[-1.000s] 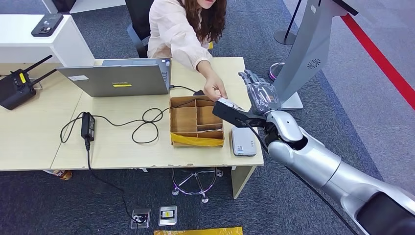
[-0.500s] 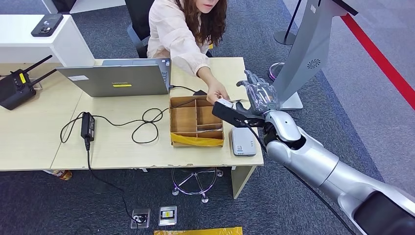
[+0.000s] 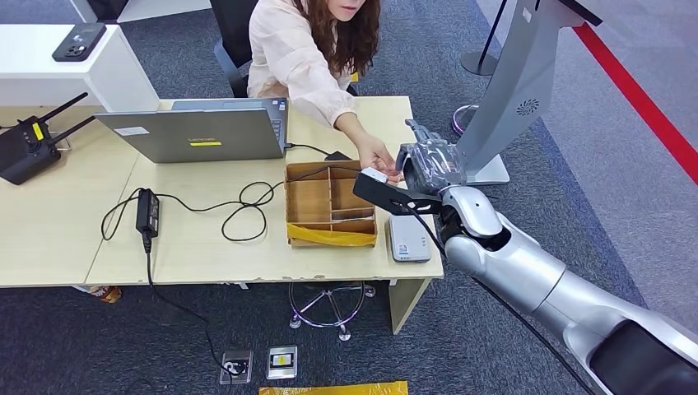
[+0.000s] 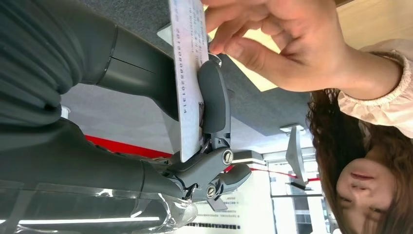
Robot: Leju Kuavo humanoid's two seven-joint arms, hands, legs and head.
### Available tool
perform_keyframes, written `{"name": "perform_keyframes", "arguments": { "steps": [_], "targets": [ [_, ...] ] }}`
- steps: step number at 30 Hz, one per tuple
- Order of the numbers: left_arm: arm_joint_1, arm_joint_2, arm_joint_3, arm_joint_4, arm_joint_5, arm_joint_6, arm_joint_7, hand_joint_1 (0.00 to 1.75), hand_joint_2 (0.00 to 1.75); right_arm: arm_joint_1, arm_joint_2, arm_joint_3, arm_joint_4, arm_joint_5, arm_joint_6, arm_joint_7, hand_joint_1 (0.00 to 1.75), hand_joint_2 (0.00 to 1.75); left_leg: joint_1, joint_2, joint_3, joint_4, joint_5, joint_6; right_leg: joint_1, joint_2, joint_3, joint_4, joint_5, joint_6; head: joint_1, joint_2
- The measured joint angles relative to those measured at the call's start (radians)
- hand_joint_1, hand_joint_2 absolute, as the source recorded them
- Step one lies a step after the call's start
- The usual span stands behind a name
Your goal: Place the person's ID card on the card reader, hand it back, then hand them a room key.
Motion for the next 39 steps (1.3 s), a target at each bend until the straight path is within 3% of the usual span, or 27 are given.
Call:
{"name": "perform_keyframes", "arguments": {
  "steps": [13,39],
  "targets": [
    [0.003,0.0,0.0,0.001,0.001,0.007,-0.001,0.0,0.0,0.018,0.007,0.0,0.036,-0.012,-0.005,-0.03,1.75,1.75,0.0,0.0,0.0,0.0,0.0,0.0,0.0,0.0,0.0,0.0,0.0,0.0,0.0,0.0],
    [0.02,0.0,0.0,0.004,0.015,0.017,-0.001,0.0,0.0,0.088,0.05,0.0,0.319,-0.109,-0.053,-0.145,1.75,1.75,0.0,0.0,0.0,0.0,0.0,0.0,0.0,0.0,0.0,0.0,0.0,0.0,0.0,0.0]
  ]
}}
